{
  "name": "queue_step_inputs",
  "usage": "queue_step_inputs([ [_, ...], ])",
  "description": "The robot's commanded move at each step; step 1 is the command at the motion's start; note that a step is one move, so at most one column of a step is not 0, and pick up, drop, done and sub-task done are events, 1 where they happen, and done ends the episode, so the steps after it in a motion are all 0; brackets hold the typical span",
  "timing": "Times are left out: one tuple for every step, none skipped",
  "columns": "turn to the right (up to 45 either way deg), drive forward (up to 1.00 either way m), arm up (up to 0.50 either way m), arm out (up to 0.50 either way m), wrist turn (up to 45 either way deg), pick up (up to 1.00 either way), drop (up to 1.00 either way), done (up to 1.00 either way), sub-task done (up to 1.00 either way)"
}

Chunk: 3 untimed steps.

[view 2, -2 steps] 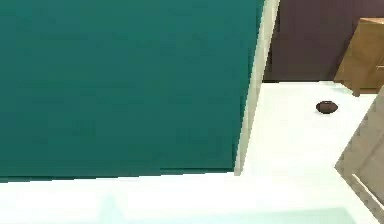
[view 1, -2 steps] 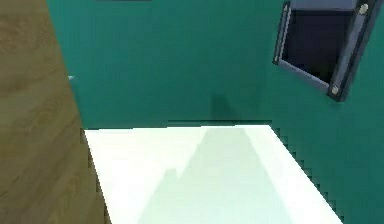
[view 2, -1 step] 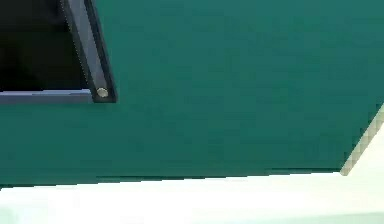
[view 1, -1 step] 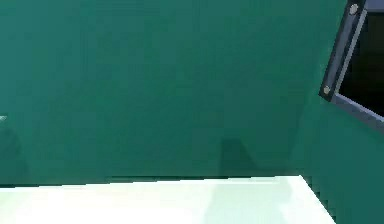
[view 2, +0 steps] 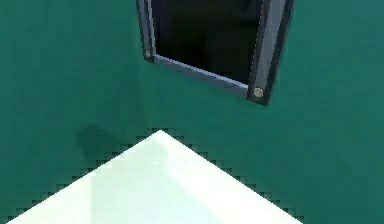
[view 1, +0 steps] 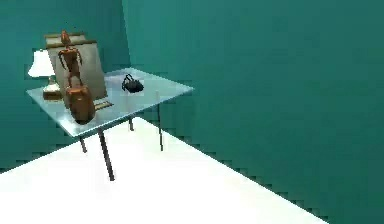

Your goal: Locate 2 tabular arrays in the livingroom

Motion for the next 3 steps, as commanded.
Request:
queue_step_inputs([
  [-24.0,0.00,0.00,0.00,0.0,0.00,0.00,0.00,0.00],
  [0.0,0.25,0.00,0.00,0.0,0.00,0.00,0.00,0.00],
  [-27.0,0.00,0.00,0.00,0.0,0.00,0.00,0.00,0.00],
])
